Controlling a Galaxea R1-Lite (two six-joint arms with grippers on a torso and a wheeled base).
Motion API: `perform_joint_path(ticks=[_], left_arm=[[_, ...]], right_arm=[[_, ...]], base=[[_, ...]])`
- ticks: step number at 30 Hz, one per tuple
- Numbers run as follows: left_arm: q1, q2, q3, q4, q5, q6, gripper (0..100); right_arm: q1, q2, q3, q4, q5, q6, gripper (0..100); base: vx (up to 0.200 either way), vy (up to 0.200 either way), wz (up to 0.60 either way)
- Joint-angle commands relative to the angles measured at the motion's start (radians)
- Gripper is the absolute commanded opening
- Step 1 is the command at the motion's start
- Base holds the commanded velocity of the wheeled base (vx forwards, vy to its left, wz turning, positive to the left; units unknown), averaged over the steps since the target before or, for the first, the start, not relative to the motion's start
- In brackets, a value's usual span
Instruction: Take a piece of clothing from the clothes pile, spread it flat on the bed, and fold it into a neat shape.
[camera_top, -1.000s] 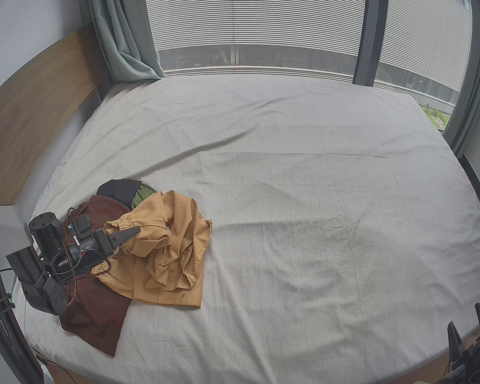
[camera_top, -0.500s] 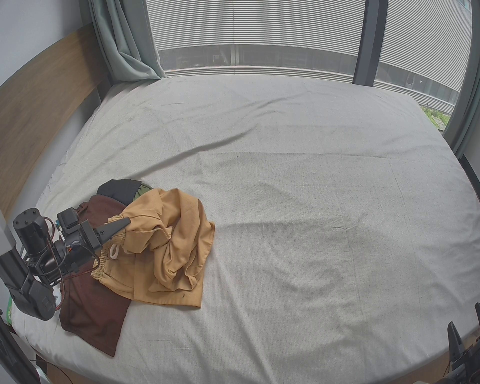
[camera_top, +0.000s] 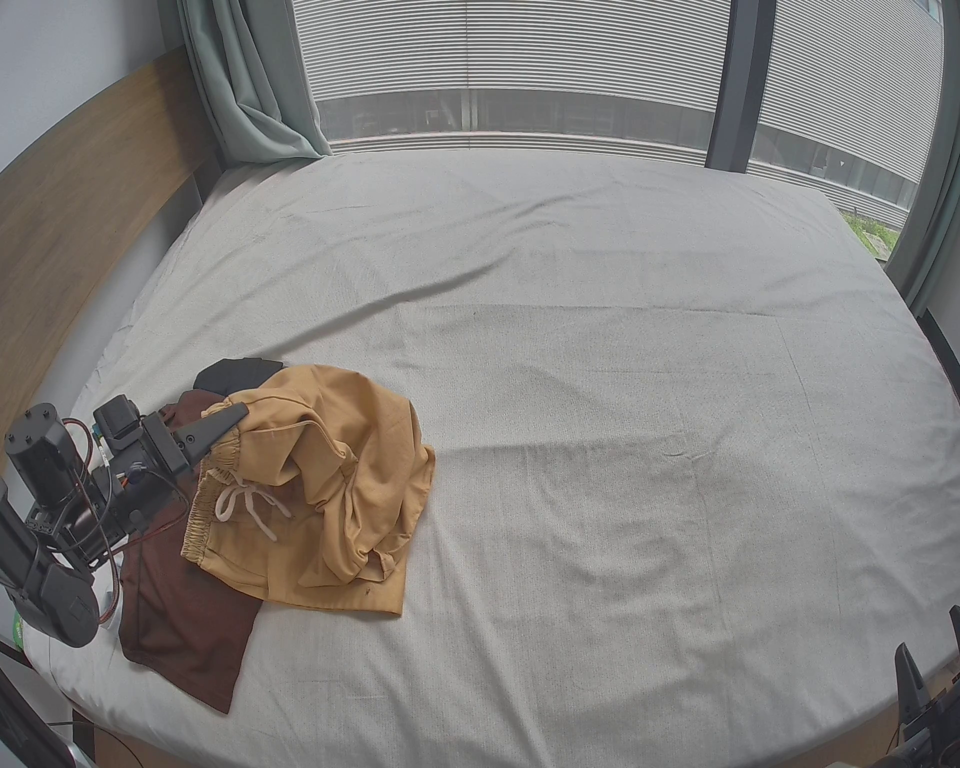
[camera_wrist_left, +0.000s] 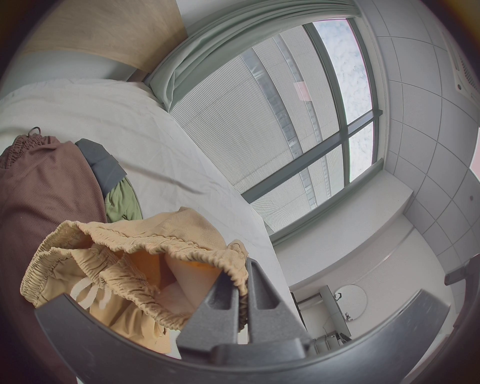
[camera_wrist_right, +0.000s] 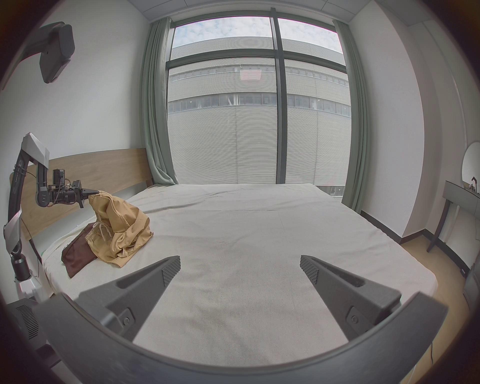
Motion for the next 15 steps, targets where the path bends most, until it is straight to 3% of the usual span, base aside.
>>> perform_joint_path(ticks=[1,7,9,15], left_arm=[[-0.031,-0.023,0.008,0.000,0.028,-0.002,0],[-0.080,-0.050,0.027,0.000,0.057,-0.002,0],[-0.109,-0.049,0.017,0.000,0.121,-0.001,0],[-0.146,-0.049,0.014,0.000,0.159,-0.001,0]], right_arm=[[0.000,-0.016,0.016,0.000,0.000,-0.001,100],[0.000,-0.016,0.016,0.000,0.000,-0.001,100],[0.000,-0.016,0.016,0.000,0.000,-0.001,100],[0.000,-0.016,0.016,0.000,0.000,-0.001,100]], base=[[0.000,0.000,0.00],[0.000,0.000,0.00],[0.000,0.000,0.00],[0.000,0.000,0.00]])
